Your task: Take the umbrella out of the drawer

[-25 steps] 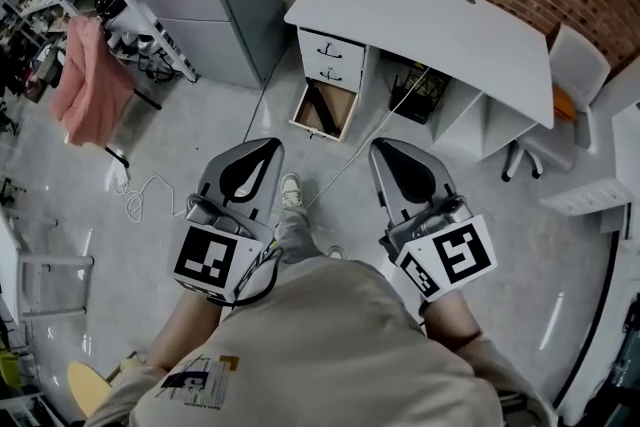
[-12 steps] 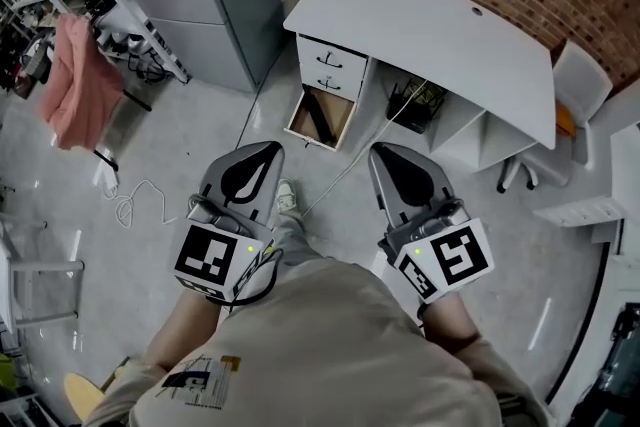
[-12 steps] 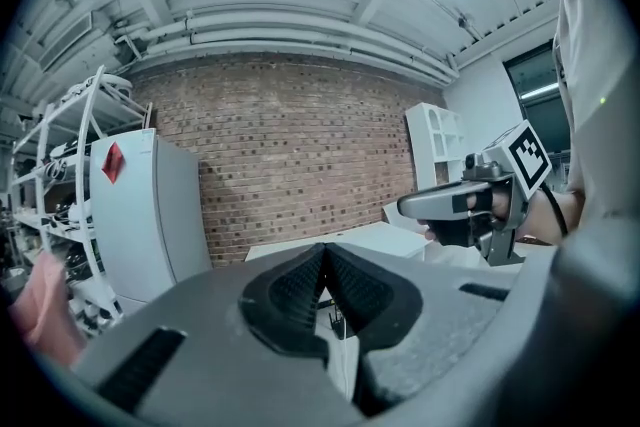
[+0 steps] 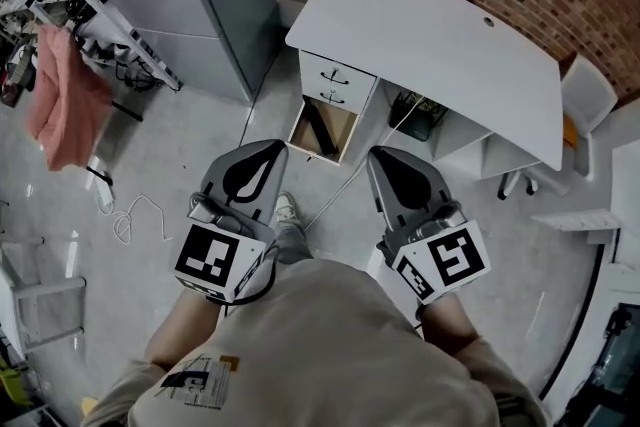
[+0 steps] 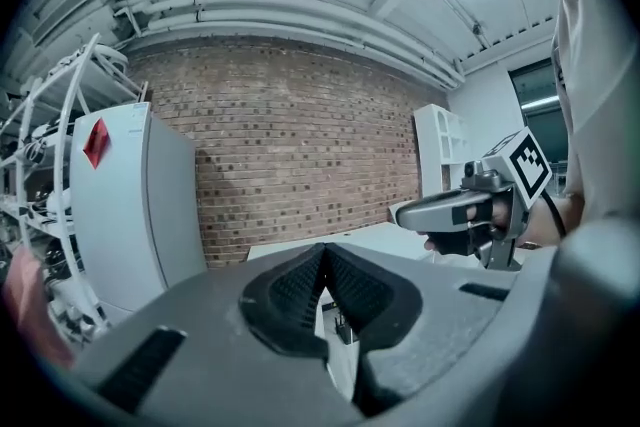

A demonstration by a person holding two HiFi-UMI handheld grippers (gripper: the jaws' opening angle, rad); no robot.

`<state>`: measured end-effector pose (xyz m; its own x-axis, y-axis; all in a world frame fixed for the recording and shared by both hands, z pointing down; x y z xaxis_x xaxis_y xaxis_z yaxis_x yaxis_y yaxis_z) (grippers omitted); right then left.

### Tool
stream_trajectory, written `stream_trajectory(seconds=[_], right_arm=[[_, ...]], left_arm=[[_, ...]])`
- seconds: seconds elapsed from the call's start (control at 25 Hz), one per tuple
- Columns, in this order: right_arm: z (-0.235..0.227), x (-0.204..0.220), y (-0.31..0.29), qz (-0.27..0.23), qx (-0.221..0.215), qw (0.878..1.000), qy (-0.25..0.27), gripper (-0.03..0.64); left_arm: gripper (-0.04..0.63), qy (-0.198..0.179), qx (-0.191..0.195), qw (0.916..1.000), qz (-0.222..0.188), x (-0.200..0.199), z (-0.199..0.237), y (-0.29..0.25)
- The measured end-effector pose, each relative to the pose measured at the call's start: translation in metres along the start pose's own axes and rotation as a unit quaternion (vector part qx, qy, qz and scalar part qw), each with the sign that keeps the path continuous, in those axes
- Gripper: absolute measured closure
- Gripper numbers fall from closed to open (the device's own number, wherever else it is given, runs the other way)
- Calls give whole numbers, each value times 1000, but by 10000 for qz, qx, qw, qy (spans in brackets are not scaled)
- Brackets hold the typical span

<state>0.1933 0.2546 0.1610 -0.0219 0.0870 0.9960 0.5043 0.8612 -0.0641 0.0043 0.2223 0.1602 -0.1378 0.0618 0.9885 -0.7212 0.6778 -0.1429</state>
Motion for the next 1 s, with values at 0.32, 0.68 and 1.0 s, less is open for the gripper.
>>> stream_trajectory(seconds=[0.32, 0.68, 1.0], right_arm=[[-14, -12, -126, 106, 31, 9999, 65, 611], [-25, -26, -218, 126, 253, 9994, 186, 611], [-22, -28, -267, 247, 199, 9988, 372, 611]], left_arm=[[589, -10, 163, 9999, 6, -6, 113, -46], [589, 117, 265, 9995, -133, -6, 205, -76], [589, 171, 304, 9992, -196, 2, 252, -87]])
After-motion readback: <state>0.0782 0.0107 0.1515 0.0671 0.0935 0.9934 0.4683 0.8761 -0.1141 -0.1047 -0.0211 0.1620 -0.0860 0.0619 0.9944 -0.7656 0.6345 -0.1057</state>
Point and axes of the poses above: the fingertips, and each gripper's own axes: y backward along the fingers, z to its left, x out of its underside, the point moved 7 cm from there along y, backward along the fingers, and after that the axes turned 5 degrees about -z, right-handed, at the moved point
